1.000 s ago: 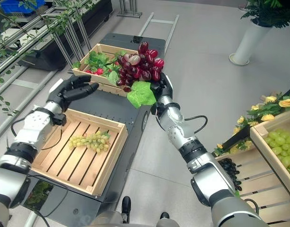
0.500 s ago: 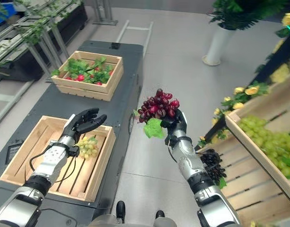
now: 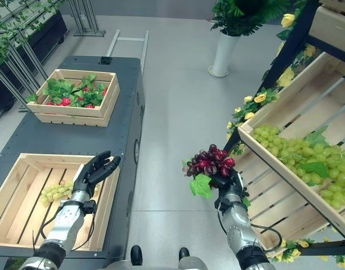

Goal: Pick up the fruits from the basket on one side to the basket on the other side

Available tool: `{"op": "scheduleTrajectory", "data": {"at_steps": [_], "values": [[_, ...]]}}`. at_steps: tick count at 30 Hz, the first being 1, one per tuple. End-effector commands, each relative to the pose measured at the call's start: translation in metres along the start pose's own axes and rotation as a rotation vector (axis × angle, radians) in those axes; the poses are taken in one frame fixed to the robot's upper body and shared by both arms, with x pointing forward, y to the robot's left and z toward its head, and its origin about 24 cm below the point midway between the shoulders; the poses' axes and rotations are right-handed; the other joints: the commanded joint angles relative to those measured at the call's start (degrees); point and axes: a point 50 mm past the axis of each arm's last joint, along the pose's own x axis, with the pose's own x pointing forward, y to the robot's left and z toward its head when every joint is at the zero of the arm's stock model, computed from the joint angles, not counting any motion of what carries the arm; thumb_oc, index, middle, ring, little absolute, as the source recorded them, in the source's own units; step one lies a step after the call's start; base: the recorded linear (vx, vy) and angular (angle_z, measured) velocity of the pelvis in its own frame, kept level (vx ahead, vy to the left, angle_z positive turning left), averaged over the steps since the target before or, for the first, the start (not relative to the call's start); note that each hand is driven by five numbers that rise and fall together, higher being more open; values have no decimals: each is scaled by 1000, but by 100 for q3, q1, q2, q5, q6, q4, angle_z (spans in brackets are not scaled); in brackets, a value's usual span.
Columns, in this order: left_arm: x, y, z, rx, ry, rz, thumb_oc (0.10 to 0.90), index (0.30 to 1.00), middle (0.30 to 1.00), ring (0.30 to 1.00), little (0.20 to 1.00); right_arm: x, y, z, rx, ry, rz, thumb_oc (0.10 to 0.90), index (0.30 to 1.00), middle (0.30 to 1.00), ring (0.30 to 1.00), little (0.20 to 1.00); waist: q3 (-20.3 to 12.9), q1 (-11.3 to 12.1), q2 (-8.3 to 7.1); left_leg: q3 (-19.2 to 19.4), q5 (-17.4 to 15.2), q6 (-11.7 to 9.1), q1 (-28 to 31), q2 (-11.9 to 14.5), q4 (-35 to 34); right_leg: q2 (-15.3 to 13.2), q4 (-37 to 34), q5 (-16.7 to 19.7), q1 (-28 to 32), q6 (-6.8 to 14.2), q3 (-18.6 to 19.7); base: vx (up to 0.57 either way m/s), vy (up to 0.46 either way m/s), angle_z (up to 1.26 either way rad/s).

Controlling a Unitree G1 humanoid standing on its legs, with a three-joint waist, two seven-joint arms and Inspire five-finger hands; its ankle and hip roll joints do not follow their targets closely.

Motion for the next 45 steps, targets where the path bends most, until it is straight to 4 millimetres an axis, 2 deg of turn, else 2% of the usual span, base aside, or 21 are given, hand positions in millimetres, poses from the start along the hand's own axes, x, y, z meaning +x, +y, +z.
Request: {"op": "scheduleTrajectory", "data": {"at_steps": [1,5,10,12,15,16,19,20,22,24,27,31,33,39,45], "values": [[17,-10,37,12,-226,-22,800,900,900,900,900,12,-1,49,-47,-257,46,400,300,300,300,300,-565,-5,237,-56,-903,-84,274,-53,56,196,9,18,-165,-195,-231,36,22,-14],[19,-4,45,-6,-259,13,800,900,900,900,900,10,-18,45,-89,-231,-6,400,300,300,300,300,-443,-85,263,22,-878,-72,229,-21,56,213,114,9,-300,-199,-141,25,26,-10],[24,-6,56,-12,-295,32,800,900,900,900,900,13,-27,54,-91,-249,-41,400,300,300,300,300,-227,-136,297,87,-870,-68,79,10,151,226,372,-76,-556,-231,-77,-35,27,-16],[30,-8,71,-26,-347,42,800,900,900,900,900,19,-31,70,-38,-289,-51,400,300,300,300,300,62,-189,320,120,-926,-79,-234,39,463,243,744,-198,-885,-287,-47,-175,62,-4],[37,-12,87,-54,-399,51,800,900,900,900,900,24,-31,84,5,-334,-58,400,300,300,300,300,383,-242,314,124,-1031,-98,-599,40,972,286,1189,-348,-1198,-363,-29,-160,47,-8],[37,-12,88,-56,-402,51,800,900,900,900,900,25,-31,85,7,-336,-58,400,300,300,300,300,397,-245,313,123,-1048,-98,-633,42,1017,287,1221,-361,-1225,-368,-31,-135,29,-12],[43,-19,102,-75,-456,43,800,900,900,900,900,29,-34,96,93,-372,-75,400,300,300,300,300,694,-255,246,167,-1219,-93,-985,43,1600,291,1628,-475,-1494,-437,-96,-163,18,-10],[45,-23,112,-79,-492,28,800,900,900,900,900,30,-37,103,139,-404,-89,400,300,300,300,300,860,-248,197,185,-1359,-78,-1230,49,2017,289,1937,-551,-1701,-473,-132,-159,-1,2],[46,-25,118,-75,-511,24,800,900,900,900,900,31,-39,108,151,-425,-101,400,300,300,300,300,943,-245,174,174,-1450,-61,-1407,44,2284,302,2146,-600,-1858,-500,-132,-134,-3,4],[49,-30,133,-84,-556,17,800,900,900,900,900,33,-39,125,138,-477,-120,400,300,300,300,300,1131,-239,126,153,-1622,-49,-1776,30,2835,308,2566,-692,-2164,-560,-178,-129,-2,5],[48,-31,141,-95,-590,2,800,900,900,900,900,31,-47,138,129,-517,-156,400,300,300,300,300,1287,-256,123,132,-1787,-38,-2077,28,3289,330,2989,-820,-2431,-630,-242,-49,7,4],[47,-31,149,-103,-620,-9,800,900,900,900,900,27,-59,153,125,-565,-198,400,300,300,300,300,1446,-289,136,113,-1877,-25,-2325,32,3591,341,3346,-927,-2688,-681,-278,-43,21,4],[47,-32,155,-104,-635,-16,800,900,900,900,900,27,-61,167,118,-607,-226,400,300,300,300,300,1557,-279,141,91,-1920,-16,-2498,16,3775,347,3577,-994,-2852,-707,-309,-66,14,3],[46,-34,162,-91,-657,-43,800,900,900,900,900,19,-77,206,130,-732,-291,400,300,300,300,300,1700,-236,123,-4,-2125,19,-2914,20,4343,352,4092,-1177,-3173,-783,-365,-36,-20,3],[41,-36,173,-76,-701,-88,800,900,900,900,900,6,-83,250,12,-832,-325,400,300,300,300,300,1750,-195,113,-95,-2256,44,-3205,29,4762,322,4469,-1299,-3398,-834,-392,0,-4,1]]}}
